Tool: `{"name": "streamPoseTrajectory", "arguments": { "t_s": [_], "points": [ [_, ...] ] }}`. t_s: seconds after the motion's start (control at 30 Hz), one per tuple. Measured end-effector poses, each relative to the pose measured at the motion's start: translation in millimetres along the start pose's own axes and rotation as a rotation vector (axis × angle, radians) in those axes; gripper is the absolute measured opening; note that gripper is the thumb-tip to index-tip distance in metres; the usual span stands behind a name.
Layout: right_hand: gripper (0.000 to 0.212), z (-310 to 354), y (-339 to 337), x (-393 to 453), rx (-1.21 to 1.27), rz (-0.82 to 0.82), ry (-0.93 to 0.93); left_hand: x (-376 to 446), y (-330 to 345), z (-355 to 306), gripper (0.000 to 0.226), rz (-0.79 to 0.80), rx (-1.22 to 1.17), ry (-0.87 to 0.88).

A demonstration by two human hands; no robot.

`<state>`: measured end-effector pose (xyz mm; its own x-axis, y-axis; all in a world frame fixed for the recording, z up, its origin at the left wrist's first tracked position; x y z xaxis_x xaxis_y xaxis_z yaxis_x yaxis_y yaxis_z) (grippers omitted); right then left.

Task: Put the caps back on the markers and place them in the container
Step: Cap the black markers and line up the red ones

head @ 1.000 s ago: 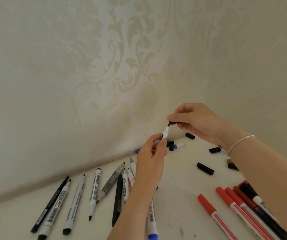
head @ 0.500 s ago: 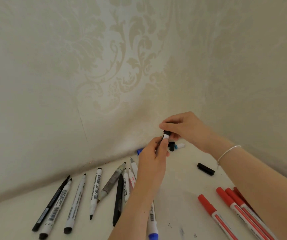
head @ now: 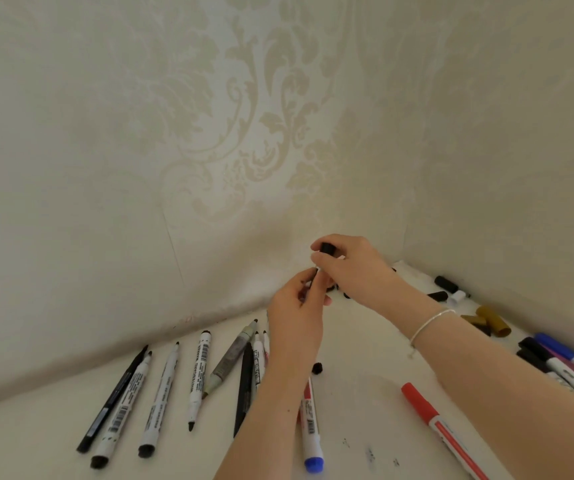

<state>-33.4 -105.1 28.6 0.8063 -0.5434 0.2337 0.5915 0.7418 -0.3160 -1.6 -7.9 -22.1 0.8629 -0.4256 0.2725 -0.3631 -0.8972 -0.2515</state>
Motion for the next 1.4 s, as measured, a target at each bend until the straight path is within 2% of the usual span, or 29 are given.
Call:
{"name": "streamPoseTrajectory", "arguments": {
  "t_s": [0.1, 0.23, 0.37, 0.43, 0.5, 0.63, 0.8, 0.93, 1.13, 1.27, 1.4],
  "points": [
    [0.02, -2, -4, 0, -0.055, 0.029, 0.033, 2, -1, -3, 0.029, 0.111, -0.049, -0.064],
    [0.019, -10, -11, -1, -0.12, 0.067, 0.094, 0, -1, 0, 0.038, 0.27, 0.075, -0.066],
    [0.014, -24, -18, -5, -0.046, 0.062, 0.215, 1, 4, 7, 0.048, 0.348, 0.166, -0.1],
    [0.017, -31, -18, -6, 0.01, 0.052, 0.273, 1, 6, 10, 0.045, 0.363, 0.27, -0.11],
    [0.016, -36, -20, -4, 0.079, -0.005, 0.291, 0, 5, 13, 0.028, 0.373, 0.421, -0.106],
    [0.013, -46, -30, 2, 0.182, -0.175, 0.306, -2, 3, 16, 0.027, 0.343, 0.72, -0.046],
    [0.013, -58, -25, 0, 0.071, -0.086, 0.383, -2, 3, 20, 0.054, 0.286, 1.141, 0.015],
    [0.01, -61, -15, -3, -0.014, 0.028, 0.461, 4, -1, 27, 0.061, 0.268, 1.122, -0.06],
    [0.014, -67, -9, -5, -0.01, 0.103, 0.561, 17, -30, 37, 0.027, 0.105, 1.027, -0.157],
    [0.017, -67, -11, -9, 0.004, 0.142, 0.591, 15, -30, 38, 0.038, 0.122, 1.077, -0.193],
    [0.015, -60, -8, -11, -0.024, 0.19, 0.591, 9, -21, 29, 0.044, 0.135, 1.271, -0.132]
  ]
}}
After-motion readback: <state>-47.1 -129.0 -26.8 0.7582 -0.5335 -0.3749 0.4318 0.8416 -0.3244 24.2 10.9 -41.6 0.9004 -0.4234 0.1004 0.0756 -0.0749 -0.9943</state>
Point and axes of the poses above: each hand's wrist, its own x-axis towards the middle knuckle, its own y-axis out of the palm, z = x × y, the point moved 2 cm from there along x, towards the middle knuckle, and after that the axes turned 13 degrees about x, right-handed, at the moved point
